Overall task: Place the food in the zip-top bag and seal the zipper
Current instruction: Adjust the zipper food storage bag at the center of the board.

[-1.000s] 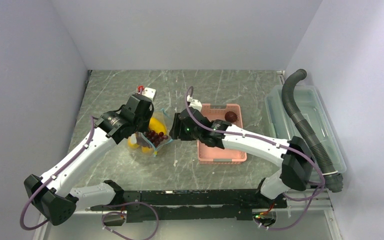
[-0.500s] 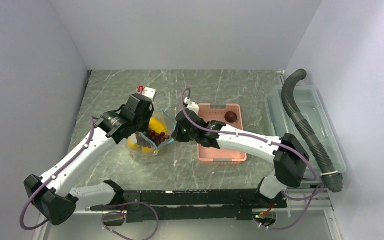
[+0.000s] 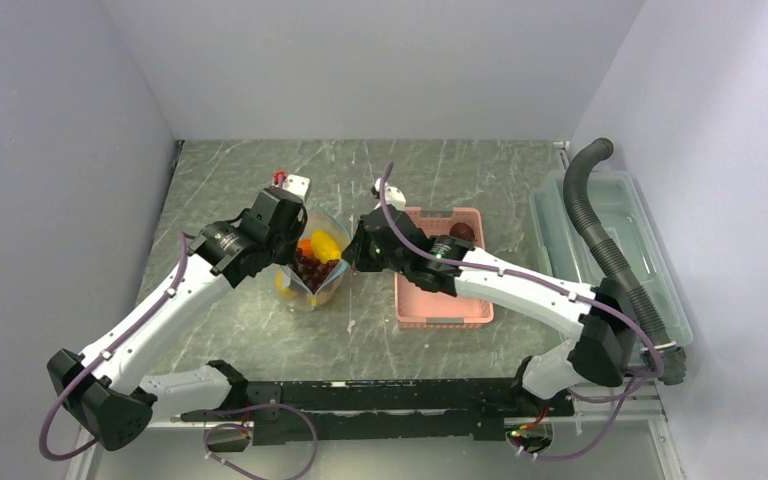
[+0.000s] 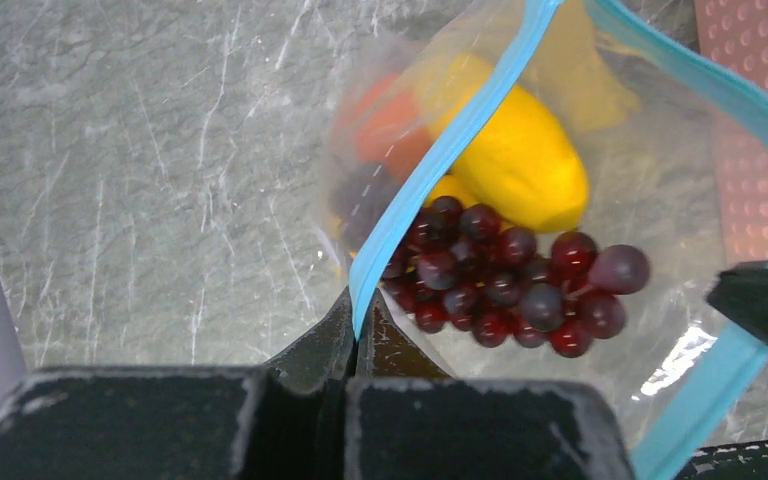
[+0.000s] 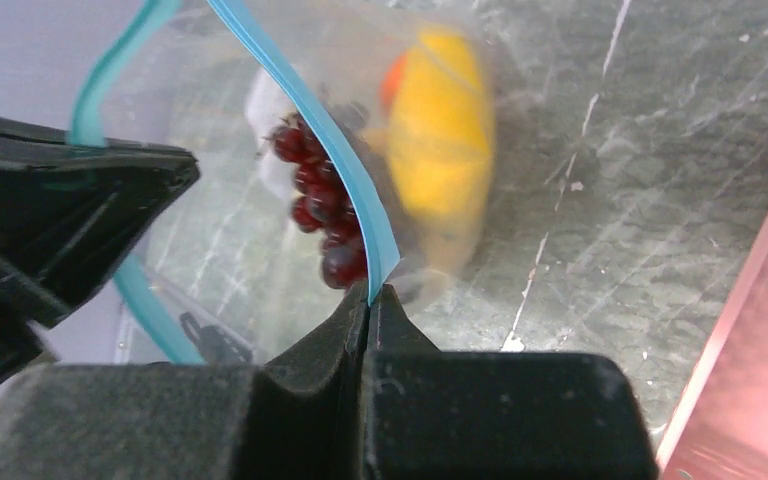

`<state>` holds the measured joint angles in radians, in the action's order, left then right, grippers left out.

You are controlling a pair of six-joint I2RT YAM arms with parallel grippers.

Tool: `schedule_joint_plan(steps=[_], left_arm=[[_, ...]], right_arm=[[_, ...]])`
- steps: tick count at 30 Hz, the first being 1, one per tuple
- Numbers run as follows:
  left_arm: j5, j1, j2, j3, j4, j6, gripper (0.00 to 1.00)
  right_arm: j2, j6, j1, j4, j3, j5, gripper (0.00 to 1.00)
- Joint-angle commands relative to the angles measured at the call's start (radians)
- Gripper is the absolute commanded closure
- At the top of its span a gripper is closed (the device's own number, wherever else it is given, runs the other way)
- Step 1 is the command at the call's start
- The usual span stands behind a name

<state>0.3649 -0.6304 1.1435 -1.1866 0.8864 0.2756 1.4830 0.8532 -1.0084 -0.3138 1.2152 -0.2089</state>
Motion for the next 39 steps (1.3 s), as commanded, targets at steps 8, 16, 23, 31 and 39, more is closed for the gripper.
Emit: schedule_joint_plan(steps=[8,16,23,31,39], left_arm=[[0.018,-0.004,-0.063,-0.168,0.139,0.051,0.98],[-0.022,-0.005,-0.013,-0.065,0.075,0.07,1.0],[-0.012,-0.003,0.018,-0.028,0.041,0.064,1.0],[-0.024,-0.003,0.02,-0.127,0.079,0.032,1.0],[-0.007,-0.002,-0.007,-0.057,-0.006,0.008,1.0]], right_arm=[[-0.157,-0.088,0.003,-0.008,0.102,0.005,1.0],[-0.09,-0.065,0.005,0.005,0.009,0.011,1.0],[-0.064,-0.058,0.009,0.002,-0.034,0.008,1.0],[-0.09,-0.095,0.011,-0.043,0.028,-0.016,0.98],[-0.139,-0.124,0.011,-0.059,0.049,-0.052,0.67]])
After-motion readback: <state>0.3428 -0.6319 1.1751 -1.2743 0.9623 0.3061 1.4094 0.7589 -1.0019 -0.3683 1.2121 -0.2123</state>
